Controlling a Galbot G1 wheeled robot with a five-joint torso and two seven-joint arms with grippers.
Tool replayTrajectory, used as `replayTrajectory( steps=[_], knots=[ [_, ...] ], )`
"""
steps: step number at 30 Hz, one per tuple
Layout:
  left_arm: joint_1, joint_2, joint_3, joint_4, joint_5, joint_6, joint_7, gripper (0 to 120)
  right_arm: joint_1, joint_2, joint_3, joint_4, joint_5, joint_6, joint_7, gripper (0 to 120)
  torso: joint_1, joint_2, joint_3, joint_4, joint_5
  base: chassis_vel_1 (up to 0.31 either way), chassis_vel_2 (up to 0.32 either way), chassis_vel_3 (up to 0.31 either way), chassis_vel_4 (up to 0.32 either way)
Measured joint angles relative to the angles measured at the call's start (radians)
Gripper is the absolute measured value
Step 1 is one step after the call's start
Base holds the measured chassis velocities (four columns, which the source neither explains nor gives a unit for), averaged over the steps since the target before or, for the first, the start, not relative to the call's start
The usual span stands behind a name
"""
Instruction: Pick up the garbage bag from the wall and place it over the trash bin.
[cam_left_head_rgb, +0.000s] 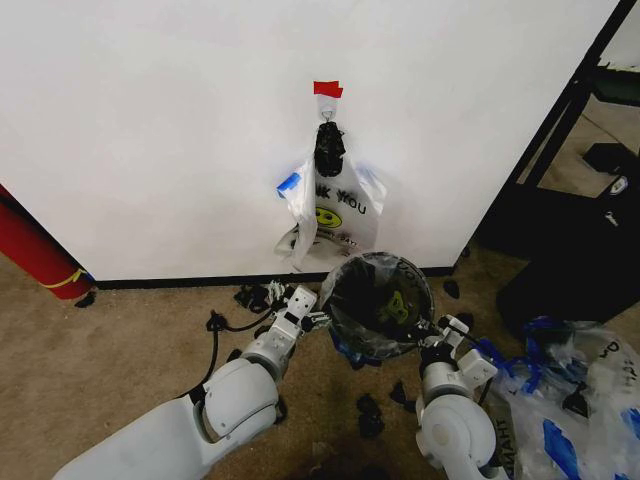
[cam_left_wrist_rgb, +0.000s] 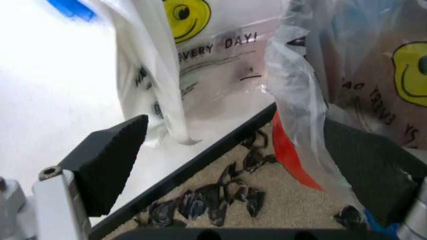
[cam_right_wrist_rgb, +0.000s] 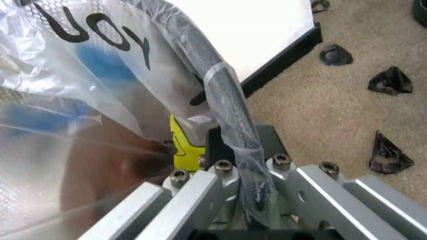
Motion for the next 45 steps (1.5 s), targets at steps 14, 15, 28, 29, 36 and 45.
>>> replayTrajectory(
  steps=[14,15,28,29,36,45],
  knots=[
    [-0.021,-0.028,-0.021,0.068,-0.133,0.013,-0.028,98,-0.006,-0.001,-0.004,0.017,0.016,-0.003,0.0,0,0.0,0.0,0.0,0.0,0.0,0.0,0.0,0.0,0.0],
    [-0.025,-0.029,-0.023,0.075,-0.153,0.015,-0.03,98,-0.007,-0.001,-0.005,0.019,0.017,-0.003,0.0,0,0.0,0.0,0.0,0.0,0.0,0.0,0.0,0.0,0.0],
    [-0.039,-0.027,-0.032,0.113,-0.224,0.048,-0.004,98,-0.009,-0.003,-0.013,0.027,0.018,-0.004,-0.003,0,0.0,0.0,0.0,0.0,0.0,0.0,0.0,0.0,0.0],
    [-0.036,-0.025,-0.032,0.116,-0.235,0.05,-0.001,98,-0.009,-0.005,-0.012,0.028,0.018,-0.004,-0.003,0,0.0,0.0,0.0,-0.0001,0.0,0.0,0.0,0.0,0.0],
    [-0.011,-0.004,-0.033,0.109,-0.237,0.047,0.023,98,-0.01,-0.013,-0.009,0.03,0.023,-0.004,-0.003,0,0.0,0.0,0.0,0.0,0.0,0.0,0.0,0.0,0.0],
    [0.018,0.013,-0.19,0.082,-0.275,-0.004,-0.01,98,-0.01,-0.027,-0.002,0.03,0.036,-0.006,-0.002,0,0.0,0.0,0.0,0.0001,0.0,0.0,0.0,0.0,0.0]
  ],
)
